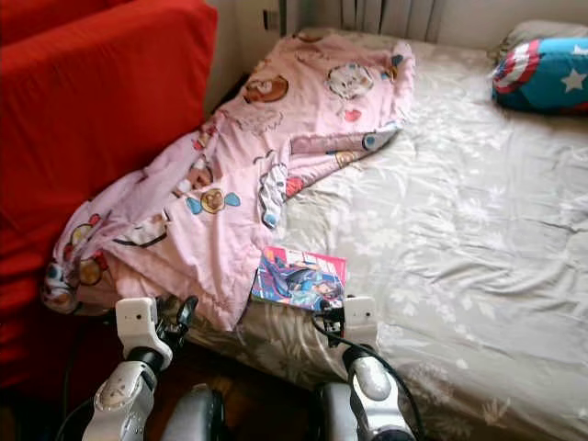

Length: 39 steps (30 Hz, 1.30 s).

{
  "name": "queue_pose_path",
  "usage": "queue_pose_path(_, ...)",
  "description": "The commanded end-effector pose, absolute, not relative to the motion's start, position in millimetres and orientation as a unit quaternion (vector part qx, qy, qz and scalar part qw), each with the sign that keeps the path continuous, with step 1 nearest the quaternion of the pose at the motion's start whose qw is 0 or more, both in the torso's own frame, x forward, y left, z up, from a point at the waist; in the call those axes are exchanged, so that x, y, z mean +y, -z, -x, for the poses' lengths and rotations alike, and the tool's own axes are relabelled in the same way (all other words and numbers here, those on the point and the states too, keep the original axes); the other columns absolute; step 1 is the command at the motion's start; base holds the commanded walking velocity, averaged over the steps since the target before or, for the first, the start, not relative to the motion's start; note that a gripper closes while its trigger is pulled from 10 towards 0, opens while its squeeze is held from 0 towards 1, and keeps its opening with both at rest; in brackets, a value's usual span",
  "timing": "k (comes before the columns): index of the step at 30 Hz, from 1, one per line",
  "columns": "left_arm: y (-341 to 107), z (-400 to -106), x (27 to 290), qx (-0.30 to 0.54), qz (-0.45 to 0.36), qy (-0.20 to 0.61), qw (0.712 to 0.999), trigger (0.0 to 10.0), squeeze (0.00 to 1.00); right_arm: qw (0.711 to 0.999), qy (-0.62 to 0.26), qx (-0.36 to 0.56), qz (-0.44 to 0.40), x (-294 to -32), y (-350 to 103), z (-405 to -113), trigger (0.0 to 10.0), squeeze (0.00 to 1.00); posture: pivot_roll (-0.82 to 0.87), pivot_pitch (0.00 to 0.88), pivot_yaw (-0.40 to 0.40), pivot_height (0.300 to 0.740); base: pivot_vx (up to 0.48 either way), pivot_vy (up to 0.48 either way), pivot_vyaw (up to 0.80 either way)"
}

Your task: Clean up the room

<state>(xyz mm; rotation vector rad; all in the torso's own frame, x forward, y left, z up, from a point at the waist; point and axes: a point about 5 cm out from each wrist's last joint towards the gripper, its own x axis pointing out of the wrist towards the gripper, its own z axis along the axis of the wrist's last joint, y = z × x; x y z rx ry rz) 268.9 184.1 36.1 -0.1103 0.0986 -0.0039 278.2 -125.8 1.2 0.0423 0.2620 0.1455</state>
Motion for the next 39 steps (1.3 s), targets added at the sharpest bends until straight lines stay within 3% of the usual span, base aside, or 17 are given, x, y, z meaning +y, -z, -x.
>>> queue_pose_path(1,-34.8,-267.0,185.7,0.055,0.053,0.003,0.997,10.0,0.0,0.987,-0.074,0.142,-0.024,-124.0,3.6,-273.4,10.0,0.0,-0.08,0.187,0.026,0.641,0.0,0.0,0.0)
queue_pose_path(29,-41.9,-263.2,183.0,0.049,0.046,0.016,0.998,10.0,0.0,0.98,-0.04,0.196,-0.02,-129.6,2.6,-289.8,10.0,0.0,-0.01,0.273,0.043,0.626,0.0,0.0,0.0)
queue_pose_path(34,-41.7,-259.6,184.7,0.052,0.044,0.015,0.998,10.0,0.0,0.981,-0.041,0.187,-0.02,-128.5,-0.7,-292.6,10.0,0.0,0.0,0.285,0.044,0.597,0.0,0.0,0.0)
queue_pose_path(39,-43.0,-259.9,184.5,0.053,0.044,0.014,0.998,10.0,0.0,0.983,-0.04,0.178,-0.025,-130.0,-2.1,-292.9,10.0,0.0,0.0,0.286,0.043,0.597,0.0,0.0,0.0)
